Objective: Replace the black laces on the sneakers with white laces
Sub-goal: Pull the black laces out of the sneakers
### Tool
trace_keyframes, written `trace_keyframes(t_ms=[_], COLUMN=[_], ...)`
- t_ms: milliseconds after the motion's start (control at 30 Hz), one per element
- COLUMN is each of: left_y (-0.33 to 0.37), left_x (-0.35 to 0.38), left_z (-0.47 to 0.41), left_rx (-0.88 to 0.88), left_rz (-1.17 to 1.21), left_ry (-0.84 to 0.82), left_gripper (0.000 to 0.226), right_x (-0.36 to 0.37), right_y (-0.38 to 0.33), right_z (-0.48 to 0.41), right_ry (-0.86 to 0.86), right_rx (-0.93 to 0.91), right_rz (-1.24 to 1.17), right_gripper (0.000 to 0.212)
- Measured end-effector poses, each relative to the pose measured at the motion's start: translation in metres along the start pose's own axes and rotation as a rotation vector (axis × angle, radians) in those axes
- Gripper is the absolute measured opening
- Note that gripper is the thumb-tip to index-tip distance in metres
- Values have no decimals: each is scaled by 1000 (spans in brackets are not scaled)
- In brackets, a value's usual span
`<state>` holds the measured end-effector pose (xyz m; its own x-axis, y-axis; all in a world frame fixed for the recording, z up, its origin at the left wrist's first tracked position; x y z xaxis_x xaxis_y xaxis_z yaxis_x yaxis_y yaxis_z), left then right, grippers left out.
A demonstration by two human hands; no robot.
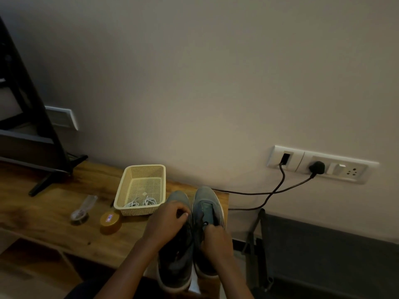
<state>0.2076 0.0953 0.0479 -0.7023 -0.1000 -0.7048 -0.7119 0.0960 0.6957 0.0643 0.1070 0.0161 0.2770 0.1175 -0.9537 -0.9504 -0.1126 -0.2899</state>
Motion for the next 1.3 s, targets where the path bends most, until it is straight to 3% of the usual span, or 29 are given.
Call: trace_keyframes(t_ms=[167, 300, 500, 700, 833, 1067, 1200, 1300], left_y=[-22, -42, -68, -58, -53, -47, -55, -54], left_x=[-24, -37, -37, -18, -10, -5, -4, -5], left_z=[-1, 1, 0, -8, -10, -12, -14, -16], left_rx=[-101, -192, -298, -146, -97, -102, -170, -259], left_rz=[69, 113, 160, 131, -9, -50, 103, 292], left_ry=[83, 154, 28, -244, -329, -131, -16, 14], left_gripper=[11, 10, 9, 35, 36, 11, 15, 16], right_x=[-15, -26, -20, -17, -22, -22, -27, -28], right_y=[1, -6, -35, -38, -28, -24, -27, -26], right_z=[-6, -13, -35, -66, -67, -64, -58, -57], right_ry=[253, 352, 150, 23, -11, -190, -298, -277], right_rx=[73, 29, -147, -140, -96, -140, -182, -161], right_rz=[-5, -216, -321, -270, -311, -113, -96, -176], right_gripper=[23, 23, 23, 24, 25, 5, 11, 20])
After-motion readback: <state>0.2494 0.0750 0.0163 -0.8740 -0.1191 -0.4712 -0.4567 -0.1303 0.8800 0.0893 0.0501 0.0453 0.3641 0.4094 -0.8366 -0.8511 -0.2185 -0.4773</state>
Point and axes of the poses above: each hand's wrist, its own z-axis away from the middle knuckle, its own x-axis out of the palm, y = z × x, the point moved 2 cm from there along -z, towards the middle knuckle, and after that the axes turned 5 degrees about z, right-handed, at the moved point
